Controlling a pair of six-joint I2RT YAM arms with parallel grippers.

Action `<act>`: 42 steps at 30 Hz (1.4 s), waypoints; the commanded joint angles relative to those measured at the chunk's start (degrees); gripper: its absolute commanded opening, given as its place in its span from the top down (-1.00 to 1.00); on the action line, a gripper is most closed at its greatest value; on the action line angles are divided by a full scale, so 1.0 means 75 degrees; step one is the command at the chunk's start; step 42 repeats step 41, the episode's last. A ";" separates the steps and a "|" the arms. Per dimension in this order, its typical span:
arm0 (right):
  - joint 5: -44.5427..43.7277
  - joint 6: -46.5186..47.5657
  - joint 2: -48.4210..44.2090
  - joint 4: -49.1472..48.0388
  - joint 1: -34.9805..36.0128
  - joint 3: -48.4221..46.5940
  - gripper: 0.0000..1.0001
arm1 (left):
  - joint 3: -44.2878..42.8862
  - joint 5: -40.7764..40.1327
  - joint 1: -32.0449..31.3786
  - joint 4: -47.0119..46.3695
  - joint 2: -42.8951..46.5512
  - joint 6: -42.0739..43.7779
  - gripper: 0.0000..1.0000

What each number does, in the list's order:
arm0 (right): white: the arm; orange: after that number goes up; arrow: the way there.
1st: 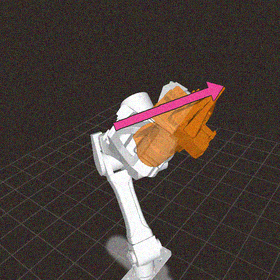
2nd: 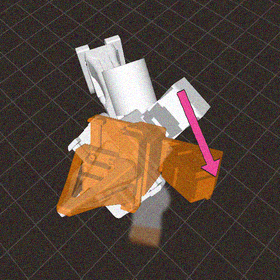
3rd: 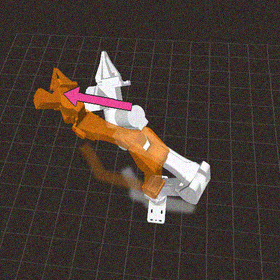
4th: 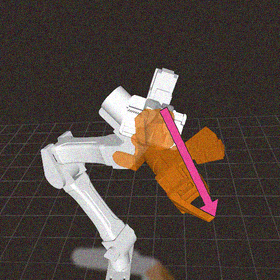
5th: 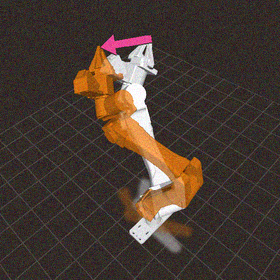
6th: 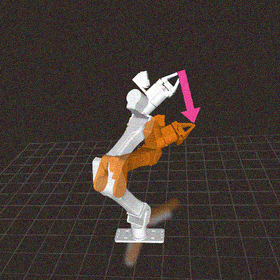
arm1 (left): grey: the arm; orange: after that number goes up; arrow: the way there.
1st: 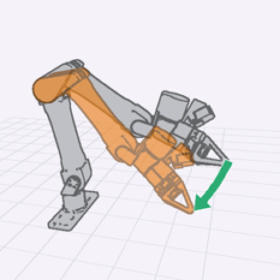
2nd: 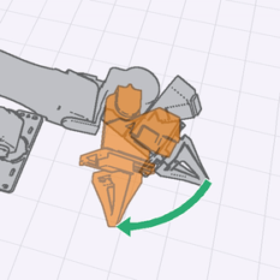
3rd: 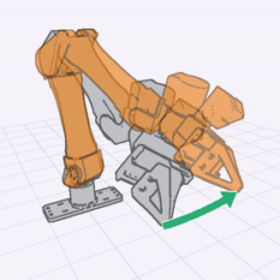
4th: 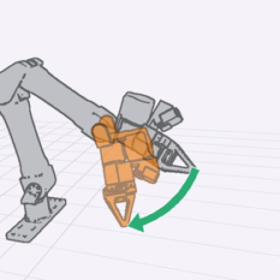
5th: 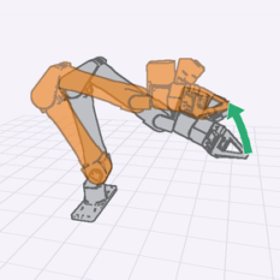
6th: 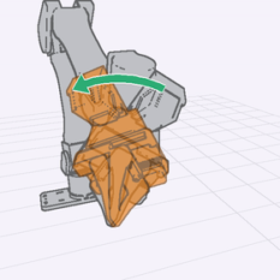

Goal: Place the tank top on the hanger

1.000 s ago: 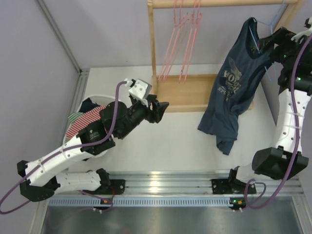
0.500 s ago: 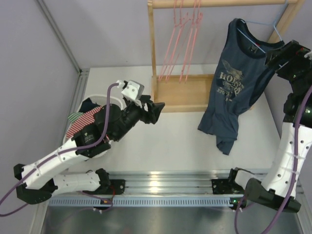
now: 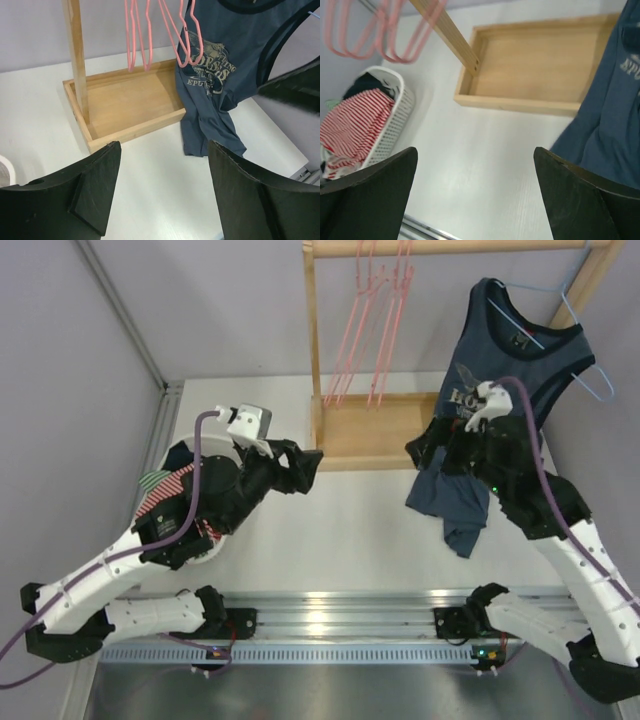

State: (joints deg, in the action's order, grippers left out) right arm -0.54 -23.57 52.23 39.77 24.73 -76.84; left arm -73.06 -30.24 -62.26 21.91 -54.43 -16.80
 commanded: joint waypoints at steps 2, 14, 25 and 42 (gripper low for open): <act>-0.2937 -0.1027 -0.0154 0.0697 0.0781 0.1453 -0.99 | -0.0045 -0.0304 0.0039 0.0360 0.0413 -0.0689 -0.51; -0.1127 -0.0829 0.0476 -0.0871 -0.2699 0.4643 -1.00 | 0.0319 -0.0305 0.0028 0.0489 0.0578 -0.0796 -0.52; -0.1169 -0.1310 -0.0787 -0.1435 -0.0830 0.5311 -0.99 | 0.1326 -0.0152 0.0028 0.0500 0.0403 -0.1486 -0.54; -0.2097 -0.0994 -0.1842 -0.0568 0.0265 0.4749 -0.99 | 0.2546 -0.0421 0.0028 0.0723 0.0567 -0.2542 -0.52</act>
